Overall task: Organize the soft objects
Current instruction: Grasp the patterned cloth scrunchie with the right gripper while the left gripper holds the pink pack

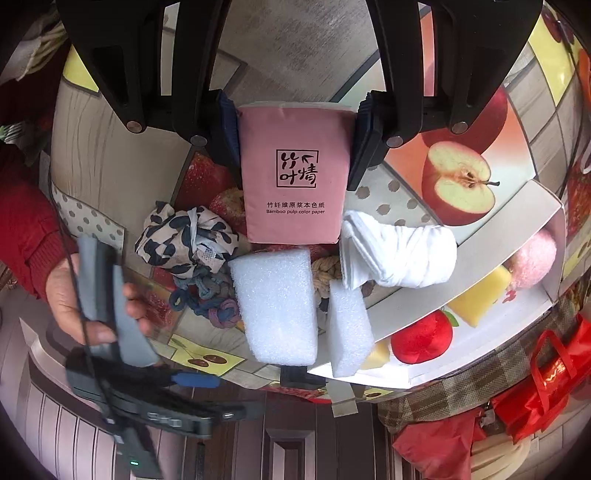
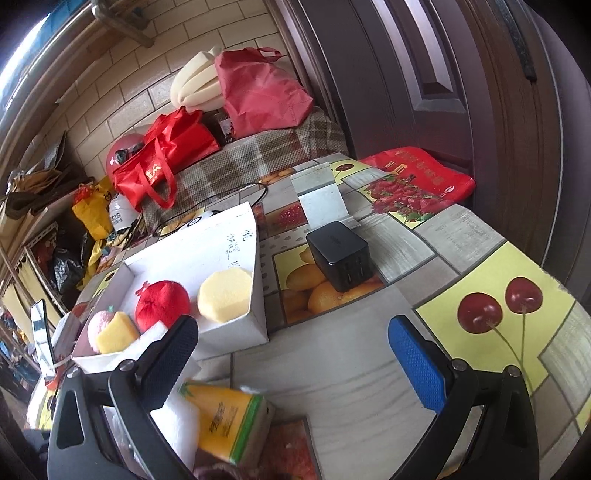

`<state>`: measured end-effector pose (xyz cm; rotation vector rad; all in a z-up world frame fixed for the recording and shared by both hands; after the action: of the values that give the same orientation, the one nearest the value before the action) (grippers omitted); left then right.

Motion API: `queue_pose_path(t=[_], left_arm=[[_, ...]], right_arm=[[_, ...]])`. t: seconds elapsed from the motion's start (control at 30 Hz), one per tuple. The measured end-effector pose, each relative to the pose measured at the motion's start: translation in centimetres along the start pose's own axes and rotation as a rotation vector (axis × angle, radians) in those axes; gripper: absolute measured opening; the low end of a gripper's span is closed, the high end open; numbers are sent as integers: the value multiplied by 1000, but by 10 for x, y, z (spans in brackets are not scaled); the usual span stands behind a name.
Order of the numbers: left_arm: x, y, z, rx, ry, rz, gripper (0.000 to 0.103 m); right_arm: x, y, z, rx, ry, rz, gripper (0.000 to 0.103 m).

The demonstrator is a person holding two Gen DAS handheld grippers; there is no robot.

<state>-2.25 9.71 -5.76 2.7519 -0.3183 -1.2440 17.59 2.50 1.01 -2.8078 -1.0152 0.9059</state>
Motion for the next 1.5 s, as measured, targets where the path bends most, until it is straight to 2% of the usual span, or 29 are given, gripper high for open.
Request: queue_pose_path(t=[0.07,0.13,0.2,0.3,0.37,0.4,0.43,0.53,0.63,0.73,0.8,0.87,0.9,0.93,1.03,1.13,1.23,1.37,1.43,1.5], left_arm=[[-2,-4,1,-16,2,2,50],[0,-5,2,-25,-4,0,50],[1,-3,1,-11,-11,-16,50],[2,-2,1,-2,-17,-27,53],[1,-6,2,-14,-19,-39,67],[2,-8,3,-23,-24,-49,78],[2,-10,4,-33,-29,-51,82],[2,-12,4,-39,-30,-46,83],[3,-9,3,-36,-29,-43,83],[5,-7,3,-26,-32,-49,83],[5,-7,2,-27,-32,-49,83],[4,-5,2,-18,-25,-49,70],[2,-3,1,-6,-16,-52,48],[0,-2,0,7,-7,-80,49],[-6,4,-3,67,20,-167,49],[-24,2,-7,85,99,-261,49],[-58,-11,-10,16,249,-323,49],[-107,-39,1,-162,425,-426,50],[-120,-54,8,-251,467,-484,50],[-125,-68,11,-358,502,-534,50]], right_arm=[[-28,-9,6,-52,23,-100,103],[-58,-28,25,-167,18,-211,103],[-73,-47,49,-274,-8,-257,103],[-79,-75,82,-430,-67,-277,101],[-79,-87,92,-482,-89,-304,90],[-80,-93,96,-509,-94,-314,84],[-81,-98,99,-530,-99,-322,82],[-82,-109,112,-598,-128,-350,80],[-70,-110,127,-654,-189,-314,79],[-57,-106,138,-672,-263,-278,69],[-54,-105,142,-680,-280,-256,64],[-52,-104,144,-700,-283,-231,59],[-54,-104,146,-709,-280,-224,47],[-56,-104,148,-722,-275,-222,34],[-65,-105,154,-754,-261,-231,29],[-80,-105,148,-707,-216,-255,27],[-97,-94,118,-573,-111,-251,27],[-116,-62,62,-346,74,-178,27],[-119,-40,38,-207,151,-108,28],[-115,-24,25,-76,184,-52,28]])
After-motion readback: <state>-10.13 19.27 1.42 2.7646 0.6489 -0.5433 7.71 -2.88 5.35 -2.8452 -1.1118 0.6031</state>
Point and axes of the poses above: each gripper's, at about its wrist camera, not at the fingertips, and x roughly the way its jaws point, y to its right, z to its underside, the point moved 9 cm from there along x, roughly the way its jaws point, and after that the axes turned 12 degrees about z, right-handed, at the moved point
